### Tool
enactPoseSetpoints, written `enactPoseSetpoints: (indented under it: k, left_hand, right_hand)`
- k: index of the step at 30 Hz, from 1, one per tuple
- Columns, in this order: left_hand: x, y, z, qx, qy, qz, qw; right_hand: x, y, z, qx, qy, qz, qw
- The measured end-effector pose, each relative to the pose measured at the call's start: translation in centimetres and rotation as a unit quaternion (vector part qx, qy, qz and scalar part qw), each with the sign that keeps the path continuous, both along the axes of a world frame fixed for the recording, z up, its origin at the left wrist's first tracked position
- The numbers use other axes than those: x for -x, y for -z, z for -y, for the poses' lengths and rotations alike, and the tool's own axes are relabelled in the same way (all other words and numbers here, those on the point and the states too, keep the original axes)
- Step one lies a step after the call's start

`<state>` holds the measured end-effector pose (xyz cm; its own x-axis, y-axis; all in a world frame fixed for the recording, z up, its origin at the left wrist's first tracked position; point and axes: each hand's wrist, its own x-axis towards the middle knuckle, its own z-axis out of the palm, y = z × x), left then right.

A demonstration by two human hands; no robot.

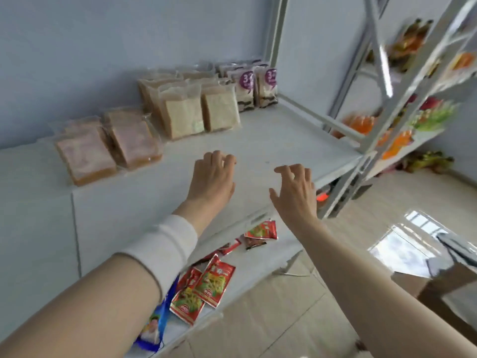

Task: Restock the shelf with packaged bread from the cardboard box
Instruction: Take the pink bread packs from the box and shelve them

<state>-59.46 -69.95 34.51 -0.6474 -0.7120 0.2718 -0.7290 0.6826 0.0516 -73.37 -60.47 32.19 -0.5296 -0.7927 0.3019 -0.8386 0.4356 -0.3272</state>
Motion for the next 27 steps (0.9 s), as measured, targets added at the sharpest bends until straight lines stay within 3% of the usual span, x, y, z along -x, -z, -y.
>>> enactPoseSetpoints:
  k: [3,9,16,23,27]
  left_hand:
    - [8.8,0.3,-6.7,-0.011,0.073,0.002,0.997]
    - [27.8,3.5,-22.4,-0.008,0.199,0.042,0.979]
    - [42.7,11.4,-40.4,-0.079,0.335,0.11,0.932]
    - [52.9,23.4,-48.1,-0.154,0.391,0.182,0.889]
    - [57.5,33.6,-50.5,-0.217,0.389,0.254,0.858]
  right_hand:
    - [7.2,-0.4,-8.1,-0.029,0.076,-0.041,0.996]
    - [21.7,2.4,-27.2,-0.065,0.206,-0.04,0.976]
    - [31.9,10.1,-48.2,-0.182,0.385,0.033,0.904]
    - [38.5,20.9,-57.1,-0.274,0.431,0.156,0.846]
    - [41.6,30.7,-59.8,-0.327,0.446,0.259,0.792]
